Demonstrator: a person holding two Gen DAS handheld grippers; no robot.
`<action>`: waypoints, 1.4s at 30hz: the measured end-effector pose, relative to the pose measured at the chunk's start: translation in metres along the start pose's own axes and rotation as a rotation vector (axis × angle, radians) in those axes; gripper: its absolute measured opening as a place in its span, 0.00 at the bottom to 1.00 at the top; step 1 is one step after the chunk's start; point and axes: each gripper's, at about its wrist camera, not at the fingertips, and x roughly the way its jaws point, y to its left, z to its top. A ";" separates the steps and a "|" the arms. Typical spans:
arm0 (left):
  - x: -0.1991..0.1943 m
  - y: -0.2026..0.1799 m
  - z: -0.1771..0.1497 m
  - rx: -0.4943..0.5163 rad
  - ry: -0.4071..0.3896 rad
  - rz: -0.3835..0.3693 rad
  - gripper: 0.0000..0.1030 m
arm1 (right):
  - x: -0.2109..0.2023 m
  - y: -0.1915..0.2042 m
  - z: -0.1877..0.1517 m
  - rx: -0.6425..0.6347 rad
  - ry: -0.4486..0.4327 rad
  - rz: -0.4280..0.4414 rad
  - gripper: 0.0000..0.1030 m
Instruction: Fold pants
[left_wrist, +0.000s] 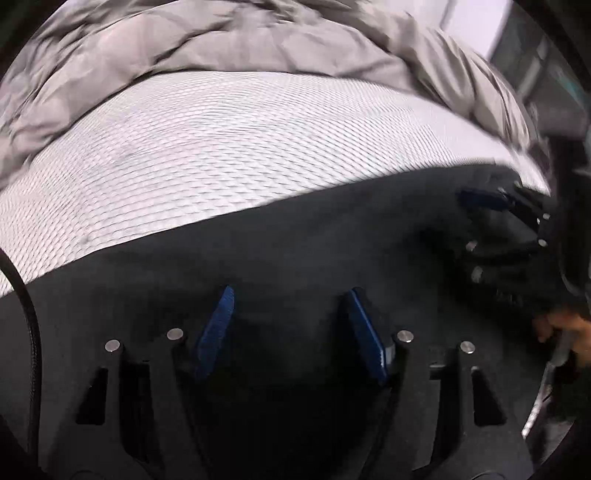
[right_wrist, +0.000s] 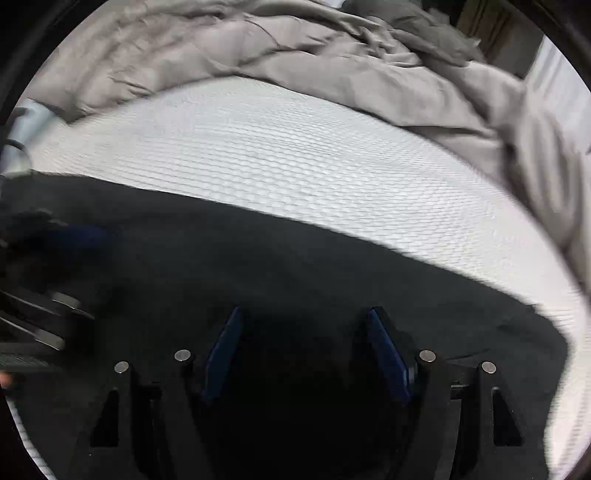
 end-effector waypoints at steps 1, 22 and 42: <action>-0.007 0.015 0.002 -0.044 -0.014 0.066 0.60 | 0.001 -0.014 0.000 0.054 0.003 -0.037 0.73; -0.015 0.033 -0.014 -0.080 -0.010 0.146 0.60 | -0.012 -0.146 -0.030 0.321 0.041 -0.313 0.48; -0.066 -0.087 -0.072 0.162 -0.039 -0.126 0.61 | -0.083 -0.073 -0.082 0.137 -0.059 0.075 0.48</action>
